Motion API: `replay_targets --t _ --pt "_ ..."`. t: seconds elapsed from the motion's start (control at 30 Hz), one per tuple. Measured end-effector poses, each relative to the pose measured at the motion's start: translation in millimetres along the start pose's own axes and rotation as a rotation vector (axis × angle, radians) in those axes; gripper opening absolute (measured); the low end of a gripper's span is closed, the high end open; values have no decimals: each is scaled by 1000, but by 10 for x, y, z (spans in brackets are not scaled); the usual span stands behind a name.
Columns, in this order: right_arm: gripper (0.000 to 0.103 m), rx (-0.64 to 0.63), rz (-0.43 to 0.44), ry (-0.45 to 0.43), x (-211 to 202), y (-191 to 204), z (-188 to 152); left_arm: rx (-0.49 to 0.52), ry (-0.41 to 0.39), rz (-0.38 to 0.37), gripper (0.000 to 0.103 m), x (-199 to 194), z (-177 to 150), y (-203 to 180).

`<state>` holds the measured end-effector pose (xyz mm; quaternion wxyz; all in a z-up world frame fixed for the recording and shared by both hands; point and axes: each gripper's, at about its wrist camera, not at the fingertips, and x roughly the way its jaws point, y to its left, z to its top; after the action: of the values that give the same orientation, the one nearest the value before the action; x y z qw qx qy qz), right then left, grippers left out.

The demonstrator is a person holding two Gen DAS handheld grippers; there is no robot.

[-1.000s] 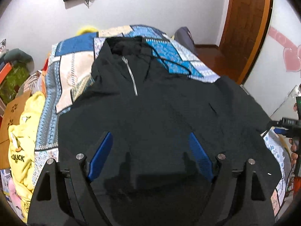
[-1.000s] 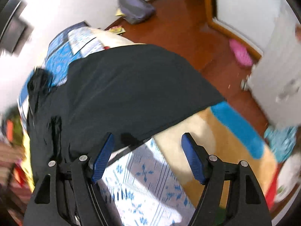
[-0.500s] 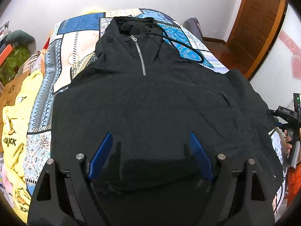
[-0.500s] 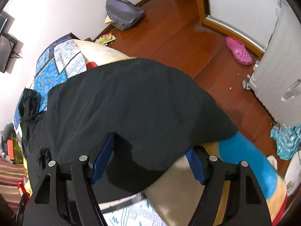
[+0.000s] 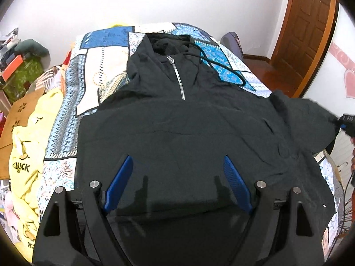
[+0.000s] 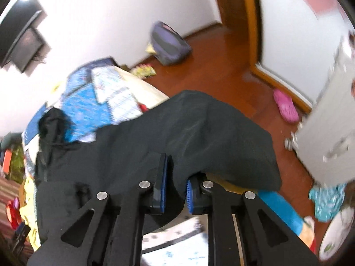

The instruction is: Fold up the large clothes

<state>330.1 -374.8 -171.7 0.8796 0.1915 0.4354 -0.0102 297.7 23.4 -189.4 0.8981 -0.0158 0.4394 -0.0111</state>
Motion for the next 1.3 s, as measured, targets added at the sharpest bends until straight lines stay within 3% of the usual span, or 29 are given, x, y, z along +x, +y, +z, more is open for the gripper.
replay_targets --t 0.2,0.37,0.57,0.7,0.77,0.87,0.93,1.07,1.17,1.3 --pt "11 -173 94 -94 -425 747 29 -7 -69 7 83 -207 -7 127" --pt "11 -289 196 -75 -444 1380 -147 -17 -94 0 83 -296 -15 221" --pt "11 -414 282 89 -21 1991 -636 -32 -100 -5 83 -364 -102 361" --pt "12 -510 263 232 318 2292 -1046 -34 -93 10 83 -370 -182 427" --pt "16 -549 238 298 489 2374 -1260 -42 -87 10 83 -371 -221 465" --pt "17 -617 155 334 581 2419 -1422 -55 -72 7 83 -347 -262 496" --pt "23 -636 152 342 563 2440 -1433 -59 -64 5 83 -324 -281 503" --pt "43 -628 172 344 429 2343 -1336 -47 -56 9 83 -279 -283 444" --pt "46 -614 201 321 300 2242 -1284 -21 -52 1 83 -262 -250 339" --pt "46 -576 165 268 143 2030 -1209 44 -63 -7 83 -276 -153 109"
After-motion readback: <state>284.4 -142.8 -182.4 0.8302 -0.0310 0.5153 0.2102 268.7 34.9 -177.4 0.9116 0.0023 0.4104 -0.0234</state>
